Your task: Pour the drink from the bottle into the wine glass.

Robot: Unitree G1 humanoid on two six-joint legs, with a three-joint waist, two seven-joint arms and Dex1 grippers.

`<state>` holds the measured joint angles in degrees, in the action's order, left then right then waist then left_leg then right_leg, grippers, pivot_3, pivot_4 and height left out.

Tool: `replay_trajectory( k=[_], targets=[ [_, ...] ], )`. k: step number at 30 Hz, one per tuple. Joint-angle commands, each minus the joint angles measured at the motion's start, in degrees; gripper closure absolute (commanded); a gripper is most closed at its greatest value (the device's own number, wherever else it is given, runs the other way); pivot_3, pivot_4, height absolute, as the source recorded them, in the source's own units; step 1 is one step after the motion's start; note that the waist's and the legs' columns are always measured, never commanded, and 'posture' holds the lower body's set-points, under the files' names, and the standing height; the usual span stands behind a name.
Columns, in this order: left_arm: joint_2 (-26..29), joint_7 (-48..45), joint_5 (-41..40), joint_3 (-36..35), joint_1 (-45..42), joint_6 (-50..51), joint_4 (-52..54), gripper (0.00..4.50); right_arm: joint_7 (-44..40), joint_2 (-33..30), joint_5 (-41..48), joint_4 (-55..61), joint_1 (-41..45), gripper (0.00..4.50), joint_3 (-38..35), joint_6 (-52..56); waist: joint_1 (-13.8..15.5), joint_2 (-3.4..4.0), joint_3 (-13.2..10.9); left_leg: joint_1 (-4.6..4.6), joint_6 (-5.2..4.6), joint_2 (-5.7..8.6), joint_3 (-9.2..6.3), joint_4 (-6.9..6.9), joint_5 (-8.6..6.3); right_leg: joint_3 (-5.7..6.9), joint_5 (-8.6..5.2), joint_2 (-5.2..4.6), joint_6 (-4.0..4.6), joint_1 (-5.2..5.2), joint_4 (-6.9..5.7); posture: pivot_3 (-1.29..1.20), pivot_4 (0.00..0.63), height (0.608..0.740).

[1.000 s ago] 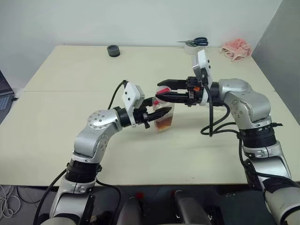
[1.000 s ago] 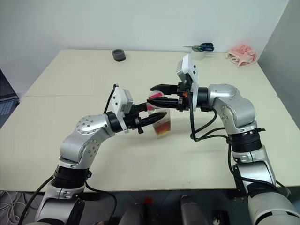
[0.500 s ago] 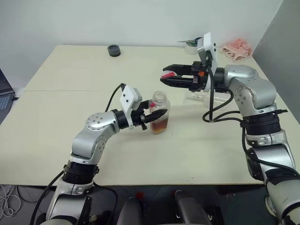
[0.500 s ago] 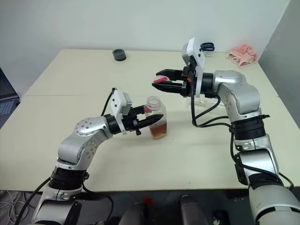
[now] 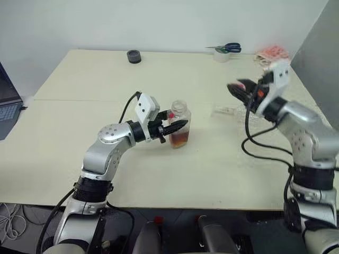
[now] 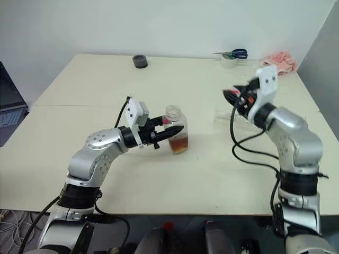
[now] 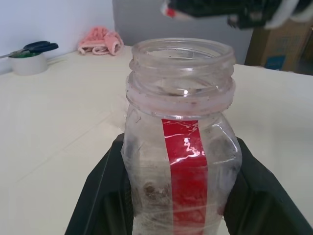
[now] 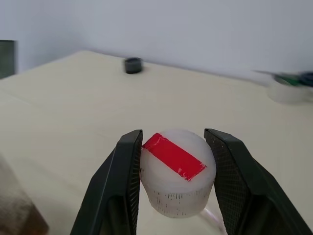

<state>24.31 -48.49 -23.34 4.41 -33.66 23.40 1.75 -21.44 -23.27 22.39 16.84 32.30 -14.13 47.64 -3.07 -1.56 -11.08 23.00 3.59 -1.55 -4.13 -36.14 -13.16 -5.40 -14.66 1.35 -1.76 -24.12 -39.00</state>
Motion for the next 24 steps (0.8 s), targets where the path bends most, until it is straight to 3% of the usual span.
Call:
replay_trajectory(
  k=[1, 5, 7, 8, 14, 24],
  targets=[
    [-0.7, -1.7, 0.1, -0.7, -2.8, -3.4, -1.0, 2.66, 7.6, 1.7, -2.5, 10.2, -8.2, 2.79, -4.0, 0.1, 0.0, 0.0, 0.0, 0.01, 0.0, -0.01, -0.02, 0.0, 0.0, 0.02, 0.0, 0.01, -0.01, 0.01, 0.01, 0.0, 0.15, 0.74],
    [-2.1, -3.3, 0.6, 0.0, -5.1, -5.2, -4.8, 2.66, 16.1, 7.6, -8.8, 10.6, -22.1, 2.79, -5.0, -6.1, 0.0, -0.01, 0.0, -0.05, 0.0, -0.01, 0.05, 0.01, 0.0, -0.06, -0.15, 0.02, -0.26, 0.03, 0.0, 0.0, 0.15, 0.74],
    [-2.8, -4.3, 0.9, 0.5, -5.7, -5.8, -6.0, 2.66, 18.3, 9.5, -10.9, 6.8, -24.0, 2.79, -5.2, -10.6, -0.3, 0.01, 0.0, -0.07, 0.0, -0.01, 0.05, 0.0, 0.0, -0.07, -0.16, 0.03, -0.28, 0.04, 0.0, 0.0, 0.15, 0.74],
    [-3.0, -4.7, 1.0, 0.7, -6.0, -6.1, -6.5, 2.66, 19.0, 10.2, -11.1, 5.0, -24.3, 2.07, -5.7, -12.1, -0.5, 0.01, 0.0, -0.08, 0.0, 0.0, 0.15, -0.02, 0.0, -0.17, -0.16, 0.03, -0.28, 0.02, -0.01, 0.0, 0.15, 0.74],
    [-4.0, -6.4, 1.8, 0.8, -7.4, -7.6, -9.1, 2.66, 19.8, 10.1, -12.3, -1.6, -24.5, 0.08, -6.5, -18.6, -0.7, 0.01, 0.0, -0.14, -0.01, -0.04, 0.28, 0.0, 0.0, -0.29, -0.12, 0.1, -0.36, 0.02, 0.0, 0.0, 0.15, 0.74],
    [-2.6, -5.7, 2.8, -1.2, -7.2, -9.0, -11.3, 2.66, 16.2, 6.4, -10.9, -0.1, -24.4, 0.0, -4.8, -15.3, -0.6, 0.01, 0.0, -0.12, -0.01, -0.03, 0.25, 0.01, 0.0, -0.27, -0.13, 0.09, -0.34, 0.03, 0.01, 0.0, 0.15, 0.74]
  ],
)
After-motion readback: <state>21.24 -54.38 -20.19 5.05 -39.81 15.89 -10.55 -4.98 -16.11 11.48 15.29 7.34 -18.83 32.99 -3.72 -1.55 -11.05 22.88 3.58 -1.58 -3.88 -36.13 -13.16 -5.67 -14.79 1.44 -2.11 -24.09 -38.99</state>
